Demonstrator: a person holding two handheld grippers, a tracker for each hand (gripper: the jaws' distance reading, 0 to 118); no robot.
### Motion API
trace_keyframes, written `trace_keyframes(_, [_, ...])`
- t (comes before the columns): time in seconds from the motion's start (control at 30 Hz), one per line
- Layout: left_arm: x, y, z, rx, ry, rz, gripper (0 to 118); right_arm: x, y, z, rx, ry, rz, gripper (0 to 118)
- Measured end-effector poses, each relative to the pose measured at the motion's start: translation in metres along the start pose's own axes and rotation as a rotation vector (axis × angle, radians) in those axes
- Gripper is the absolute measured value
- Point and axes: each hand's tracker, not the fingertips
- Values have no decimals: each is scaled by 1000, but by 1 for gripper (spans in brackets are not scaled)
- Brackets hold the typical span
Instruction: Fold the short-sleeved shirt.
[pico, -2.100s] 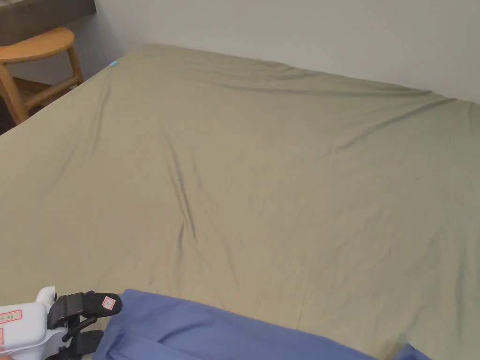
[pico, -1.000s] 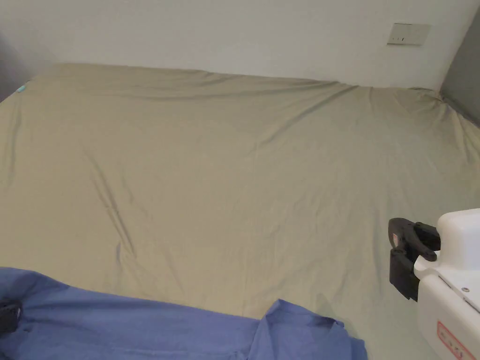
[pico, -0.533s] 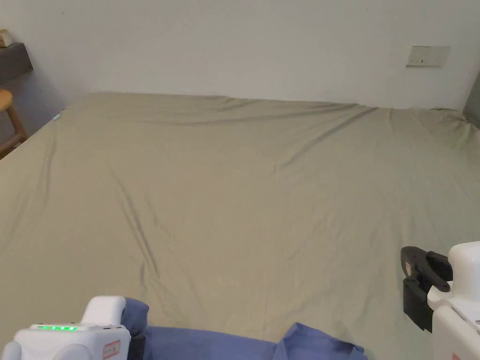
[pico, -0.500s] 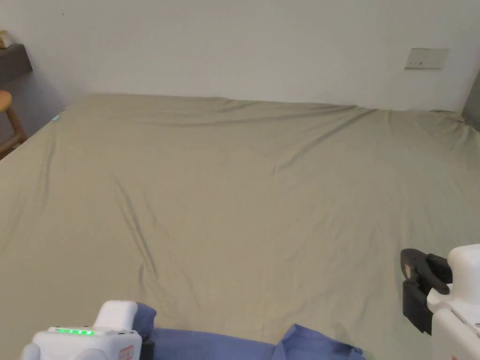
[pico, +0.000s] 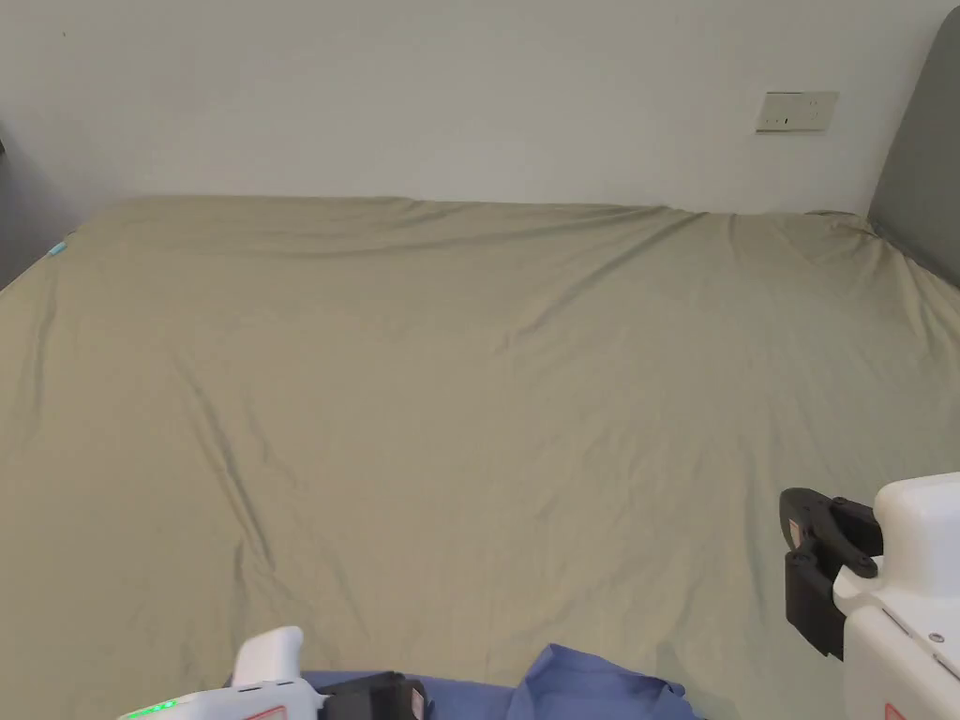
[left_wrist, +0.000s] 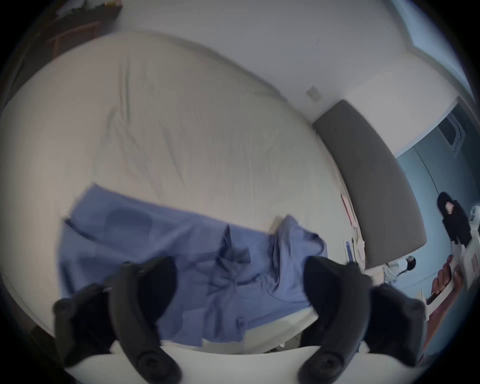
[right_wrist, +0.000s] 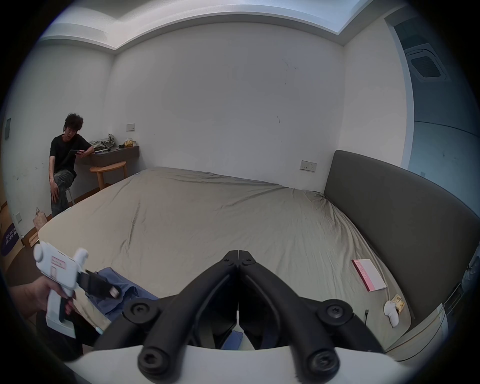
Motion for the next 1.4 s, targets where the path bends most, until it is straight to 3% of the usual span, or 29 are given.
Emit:
trace_keyframes(0.07, [-4,2,22,95,71,-44,70,-2,0,-1,-1,2,1,1])
trace_keyframes(0.13, [-7,2,37,176,198,-146,12,-3,1,-2,0,6,3,1])
trace_keyframes(0.17, [-9,0,41,209,251,-193,0,-5,2,-2,2,8,4,1])
trace_keyframes(0.3, [-17,-15,25,182,415,-362,0,-11,2,-2,4,20,13,1])
trace_keyframes(0.4, [-14,-31,-7,119,344,-360,0,-15,0,-4,-5,28,15,1])
trace_keyframes(0.53, [6,-58,-60,-29,361,-448,0,-17,-1,-3,-18,30,23,1])
trace_keyframes(0.7, [34,-79,-71,43,400,-518,0,-14,1,2,-15,15,33,1])
trace_keyframes(0.87, [52,-80,-73,42,274,-455,0,-13,0,-3,-23,13,22,1])
trace_keyframes(1.0, [55,-80,-67,-12,11,-282,0,-16,0,-5,-28,22,29,1])
trace_keyframes(1.17, [23,-44,-16,139,-72,-111,0,-18,3,-4,-27,23,37,1])
trace_keyframes(1.33, [-60,8,45,206,-43,-12,0,-22,8,-4,-15,29,39,1])
trace_keyframes(1.4, [-98,19,56,151,-43,42,20,-25,10,-4,-14,34,39,1])
